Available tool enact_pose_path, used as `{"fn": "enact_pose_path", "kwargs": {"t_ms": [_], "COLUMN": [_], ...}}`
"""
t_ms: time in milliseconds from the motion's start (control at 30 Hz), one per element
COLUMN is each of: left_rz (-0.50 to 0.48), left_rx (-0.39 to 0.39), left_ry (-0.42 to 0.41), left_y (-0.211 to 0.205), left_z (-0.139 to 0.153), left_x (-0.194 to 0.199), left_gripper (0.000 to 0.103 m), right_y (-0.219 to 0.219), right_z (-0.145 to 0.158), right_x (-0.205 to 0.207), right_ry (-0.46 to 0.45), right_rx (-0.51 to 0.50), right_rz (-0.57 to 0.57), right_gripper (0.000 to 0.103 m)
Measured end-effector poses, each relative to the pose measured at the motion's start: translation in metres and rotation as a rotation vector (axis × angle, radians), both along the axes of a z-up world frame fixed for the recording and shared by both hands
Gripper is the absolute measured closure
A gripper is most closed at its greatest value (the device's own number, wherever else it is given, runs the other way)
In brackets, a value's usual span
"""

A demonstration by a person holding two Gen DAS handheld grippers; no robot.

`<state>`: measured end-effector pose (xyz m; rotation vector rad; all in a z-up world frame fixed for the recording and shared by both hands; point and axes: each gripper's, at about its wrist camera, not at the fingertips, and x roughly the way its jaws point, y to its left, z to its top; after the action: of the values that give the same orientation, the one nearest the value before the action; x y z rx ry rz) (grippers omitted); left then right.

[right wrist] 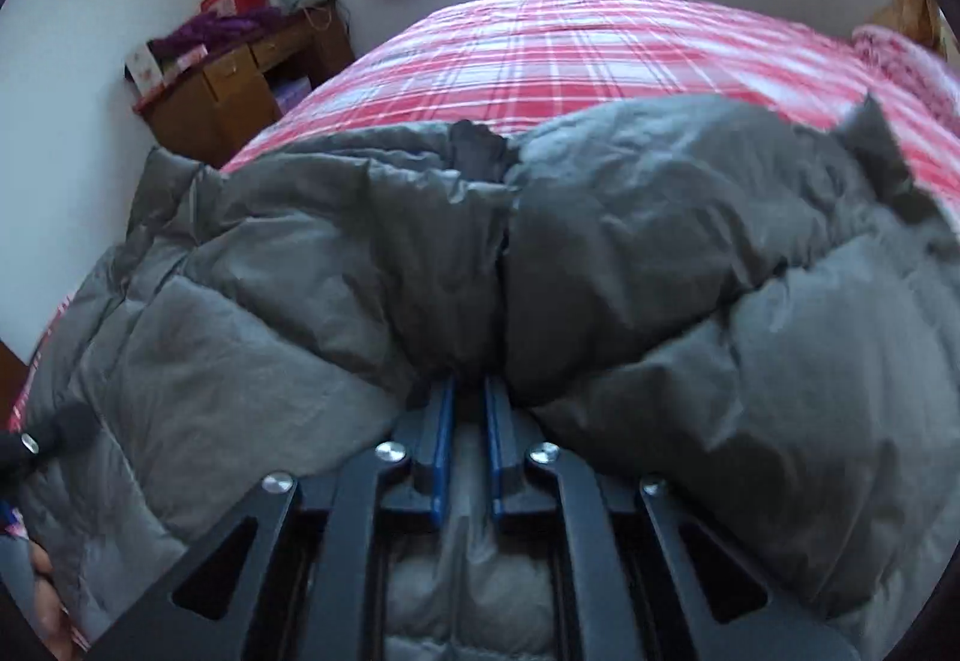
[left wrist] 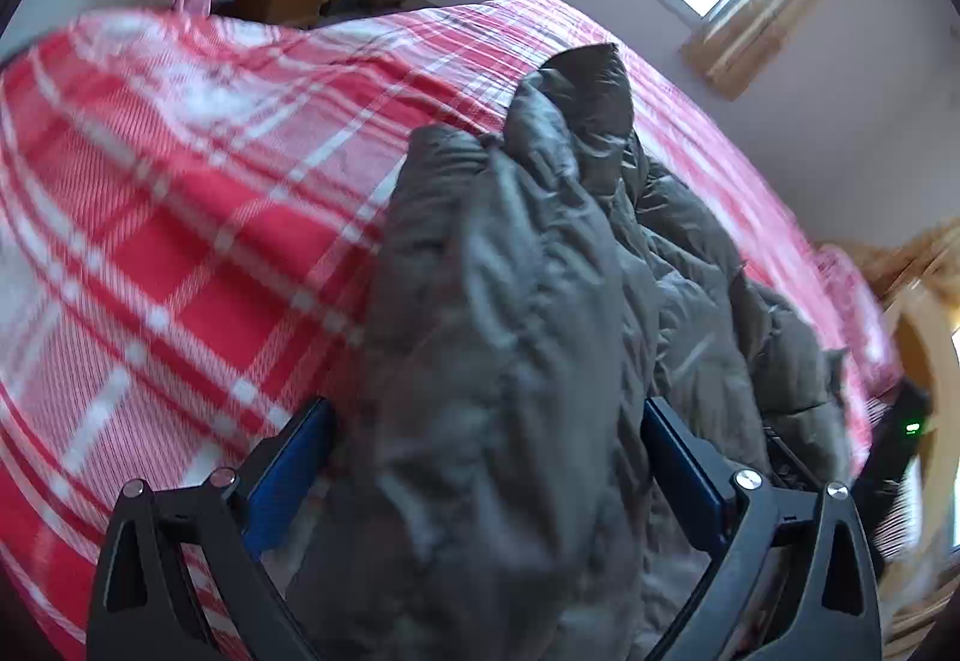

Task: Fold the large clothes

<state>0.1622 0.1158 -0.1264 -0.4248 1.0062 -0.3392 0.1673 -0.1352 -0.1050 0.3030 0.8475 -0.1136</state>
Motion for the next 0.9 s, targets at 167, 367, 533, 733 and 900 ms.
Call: {"fn": "enact_pose_path", "kwargs": {"t_ms": [167,367,533,733,900], "left_rz": [0.02,0.042,0.022,-0.054,-0.181], "left_rx": [-0.11,-0.12,-0.199,-0.204,-0.218], "left_ry": [-0.045,-0.059,-0.084,-0.164,-0.28], "left_y": [0.007,-0.003,-0.011,-0.03,-0.057], "left_z": [-0.001,-0.005,-0.004,0.018,0.059], "left_x": [-0.026,-0.021,-0.021,-0.019,-0.022], "left_gripper": [0.003,0.003,0.02,0.067,0.075], "right_y": [0.003,0.009,0.007,0.001,-0.007], "right_z": [-0.002,-0.002,-0.001,-0.004,-0.005], "right_x": [-0.002,-0.004,-0.004,-0.006,-0.006], "right_ry": [-0.012,-0.019,-0.02,-0.023,-0.021], "right_rx": [-0.021,-0.018,-0.017,0.018,0.06], "right_rz": [0.009,0.003,0.001,-0.002,-0.003], "right_gripper": [0.094,0.094,0.094,0.094,0.094]}}
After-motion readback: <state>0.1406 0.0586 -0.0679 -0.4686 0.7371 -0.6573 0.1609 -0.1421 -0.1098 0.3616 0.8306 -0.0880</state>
